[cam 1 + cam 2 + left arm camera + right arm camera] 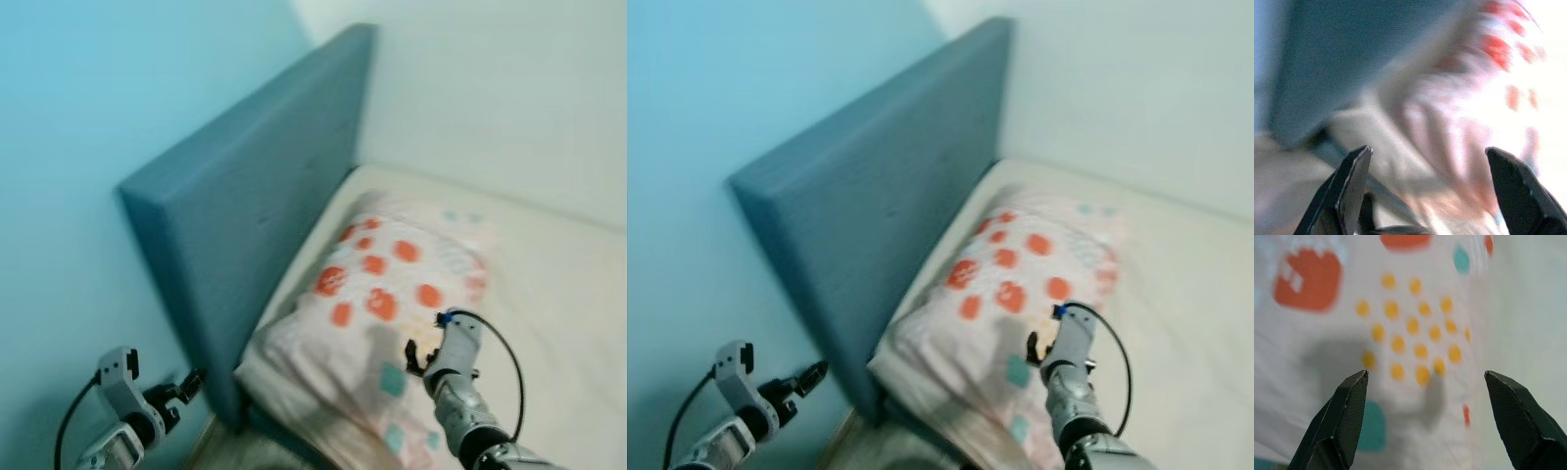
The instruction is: Clean up the room
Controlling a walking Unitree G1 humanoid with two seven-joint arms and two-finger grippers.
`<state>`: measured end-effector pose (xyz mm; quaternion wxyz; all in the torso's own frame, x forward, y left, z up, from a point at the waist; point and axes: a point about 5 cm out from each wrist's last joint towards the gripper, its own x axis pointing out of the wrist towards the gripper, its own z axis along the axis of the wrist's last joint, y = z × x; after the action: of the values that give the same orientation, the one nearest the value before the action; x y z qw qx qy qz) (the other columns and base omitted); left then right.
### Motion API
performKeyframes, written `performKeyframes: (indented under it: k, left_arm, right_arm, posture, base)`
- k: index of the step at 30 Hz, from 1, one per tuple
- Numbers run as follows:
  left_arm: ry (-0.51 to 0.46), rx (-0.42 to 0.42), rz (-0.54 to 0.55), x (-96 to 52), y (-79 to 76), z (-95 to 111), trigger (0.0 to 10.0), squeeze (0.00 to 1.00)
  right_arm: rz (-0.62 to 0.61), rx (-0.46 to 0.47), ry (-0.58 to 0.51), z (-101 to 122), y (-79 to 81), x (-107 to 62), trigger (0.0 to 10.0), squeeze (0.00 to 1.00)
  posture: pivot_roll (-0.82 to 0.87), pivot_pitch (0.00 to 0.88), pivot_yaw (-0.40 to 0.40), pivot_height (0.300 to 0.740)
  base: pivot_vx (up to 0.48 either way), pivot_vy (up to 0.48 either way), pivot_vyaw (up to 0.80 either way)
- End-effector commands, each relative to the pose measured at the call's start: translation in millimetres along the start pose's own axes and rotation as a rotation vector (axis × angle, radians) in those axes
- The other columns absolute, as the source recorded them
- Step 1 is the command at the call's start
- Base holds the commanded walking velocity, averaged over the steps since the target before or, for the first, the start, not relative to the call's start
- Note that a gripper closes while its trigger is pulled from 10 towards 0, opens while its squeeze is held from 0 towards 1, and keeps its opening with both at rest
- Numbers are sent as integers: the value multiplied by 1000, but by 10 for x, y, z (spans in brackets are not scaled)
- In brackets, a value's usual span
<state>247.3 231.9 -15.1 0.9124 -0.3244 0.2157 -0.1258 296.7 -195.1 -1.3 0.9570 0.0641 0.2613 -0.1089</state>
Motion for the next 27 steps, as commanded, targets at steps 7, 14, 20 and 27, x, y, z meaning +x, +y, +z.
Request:
performKeyframes:
  k: [7, 14, 20, 27]
  left_arm:
    - [143, -62, -162, -72, -70, -259, 10000, 0]
    - [187, -51, -139, -61, -103, -414, 10000, 0]
    - [135, -1, -77, 16, -117, -348, 10000, 0]
    - [28, 94, -48, 191, -214, -111, 10000, 0]
  right_arm:
    - [11, -80, 38, -31, 29, 1, 10000, 0]
    - [10, -215, 202, -451, -45, -116, 10000, 0]
    - [9, -303, 322, -798, -140, -258, 10000, 0]
    - [11, -369, 386, -982, -218, -354, 10000, 0]
  posture:
    - [-65, 52, 16, 740]
    - [-66, 44, 7, 740]
    - [-69, 44, 7, 740]
    - [-76, 49, 9, 740]
  base:
    - [0, 0, -750]
    - [0, 0, -750]
    - [0, 0, -750]
    - [0, 0, -750]
